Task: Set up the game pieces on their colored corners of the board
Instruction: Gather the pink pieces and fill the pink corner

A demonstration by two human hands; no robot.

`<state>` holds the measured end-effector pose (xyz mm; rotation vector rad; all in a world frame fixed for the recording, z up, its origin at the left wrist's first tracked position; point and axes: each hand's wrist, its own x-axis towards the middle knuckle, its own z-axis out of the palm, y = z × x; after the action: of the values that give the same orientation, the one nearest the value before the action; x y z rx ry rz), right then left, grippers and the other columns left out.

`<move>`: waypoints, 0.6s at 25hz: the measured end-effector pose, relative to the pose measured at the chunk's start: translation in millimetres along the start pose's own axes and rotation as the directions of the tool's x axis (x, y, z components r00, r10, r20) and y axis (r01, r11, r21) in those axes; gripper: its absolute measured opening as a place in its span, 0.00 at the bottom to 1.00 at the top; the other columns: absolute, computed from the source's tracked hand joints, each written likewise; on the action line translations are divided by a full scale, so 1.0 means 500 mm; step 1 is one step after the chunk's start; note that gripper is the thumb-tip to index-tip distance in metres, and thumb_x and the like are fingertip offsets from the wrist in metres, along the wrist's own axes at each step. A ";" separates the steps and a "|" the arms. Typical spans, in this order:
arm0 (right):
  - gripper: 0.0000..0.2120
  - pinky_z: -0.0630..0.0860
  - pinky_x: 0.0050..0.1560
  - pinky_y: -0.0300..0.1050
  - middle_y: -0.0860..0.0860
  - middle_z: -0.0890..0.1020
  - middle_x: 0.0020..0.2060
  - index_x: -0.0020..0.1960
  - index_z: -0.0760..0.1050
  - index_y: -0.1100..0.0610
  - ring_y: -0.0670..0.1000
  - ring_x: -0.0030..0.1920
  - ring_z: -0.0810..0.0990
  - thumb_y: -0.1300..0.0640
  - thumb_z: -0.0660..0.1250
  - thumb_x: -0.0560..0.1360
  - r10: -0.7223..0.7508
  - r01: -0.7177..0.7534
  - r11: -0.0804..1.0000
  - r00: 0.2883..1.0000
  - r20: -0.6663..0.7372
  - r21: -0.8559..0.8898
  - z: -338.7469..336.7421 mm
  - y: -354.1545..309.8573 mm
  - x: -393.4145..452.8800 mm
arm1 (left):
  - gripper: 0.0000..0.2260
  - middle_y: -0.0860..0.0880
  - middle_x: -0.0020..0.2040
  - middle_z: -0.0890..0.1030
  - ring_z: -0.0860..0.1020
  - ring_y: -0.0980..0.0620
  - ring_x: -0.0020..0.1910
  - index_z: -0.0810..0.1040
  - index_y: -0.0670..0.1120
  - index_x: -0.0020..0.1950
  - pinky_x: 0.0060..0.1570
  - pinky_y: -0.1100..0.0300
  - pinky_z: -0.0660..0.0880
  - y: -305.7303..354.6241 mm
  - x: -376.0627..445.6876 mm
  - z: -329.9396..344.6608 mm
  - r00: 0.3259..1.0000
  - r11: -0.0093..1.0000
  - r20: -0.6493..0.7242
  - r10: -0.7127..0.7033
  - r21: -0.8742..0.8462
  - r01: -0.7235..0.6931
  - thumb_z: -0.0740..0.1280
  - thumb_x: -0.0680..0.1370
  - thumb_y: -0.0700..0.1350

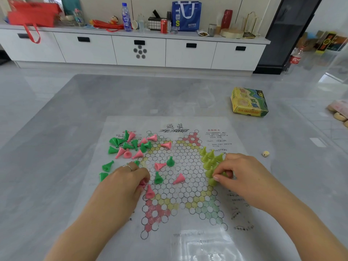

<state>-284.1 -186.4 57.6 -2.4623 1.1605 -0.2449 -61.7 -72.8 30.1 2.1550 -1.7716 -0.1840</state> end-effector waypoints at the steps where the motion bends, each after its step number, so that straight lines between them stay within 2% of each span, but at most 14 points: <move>1: 0.05 0.65 0.38 0.34 0.43 0.70 0.33 0.45 0.80 0.48 0.41 0.37 0.69 0.53 0.66 0.73 -0.004 0.004 1.000 1.000 0.003 -0.003 0.000 0.000 0.000 | 0.11 0.59 0.55 0.73 0.71 0.60 0.52 0.72 0.55 0.58 0.49 0.69 0.68 0.000 0.000 0.000 1.000 1.000 0.001 0.003 0.003 -0.003 0.56 0.79 0.44; 5: 0.05 0.65 0.38 0.32 0.43 0.73 0.34 0.46 0.81 0.49 0.42 0.38 0.71 0.54 0.66 0.73 0.008 -0.008 1.000 1.000 -0.020 0.028 -0.013 -0.002 -0.002 | 0.11 0.57 0.54 0.74 0.69 0.59 0.48 0.73 0.53 0.58 0.41 0.72 0.63 -0.002 0.001 0.002 1.000 1.000 0.010 -0.008 -0.004 0.008 0.56 0.79 0.43; 9: 0.05 0.65 0.40 0.30 0.43 0.76 0.35 0.43 0.81 0.49 0.39 0.39 0.72 0.53 0.66 0.72 -0.027 0.047 0.992 0.984 -0.176 0.114 -0.019 -0.034 -0.001 | 0.10 0.55 0.51 0.76 0.70 0.57 0.47 0.75 0.50 0.55 0.39 0.73 0.63 -0.001 0.002 -0.006 0.998 0.998 -0.057 -0.021 -0.068 0.017 0.58 0.78 0.42; 12: 0.11 0.66 0.50 0.31 0.38 0.74 0.46 0.55 0.75 0.47 0.36 0.44 0.71 0.47 0.62 0.74 -0.129 0.133 0.987 0.990 -0.053 0.090 0.020 -0.092 0.006 | 0.07 0.59 0.44 0.73 0.70 0.60 0.41 0.75 0.52 0.50 0.38 0.74 0.64 0.006 -0.001 -0.018 0.995 0.986 -0.086 -0.051 -0.161 0.036 0.60 0.77 0.43; 15: 0.22 0.68 0.59 0.39 0.43 0.69 0.59 0.66 0.64 0.47 0.44 0.58 0.68 0.44 0.62 0.73 -0.170 0.169 0.986 0.983 0.067 0.007 0.081 -0.139 0.017 | 0.08 0.59 0.39 0.75 0.72 0.62 0.37 0.73 0.56 0.41 0.37 0.73 0.66 0.010 -0.008 -0.033 0.990 0.957 -0.073 -0.122 -0.273 0.098 0.65 0.74 0.42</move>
<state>-217.1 -141.7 51.0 -2.5501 0.9238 -0.2094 -62.3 -66.7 46.8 2.0324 -1.4833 -0.3310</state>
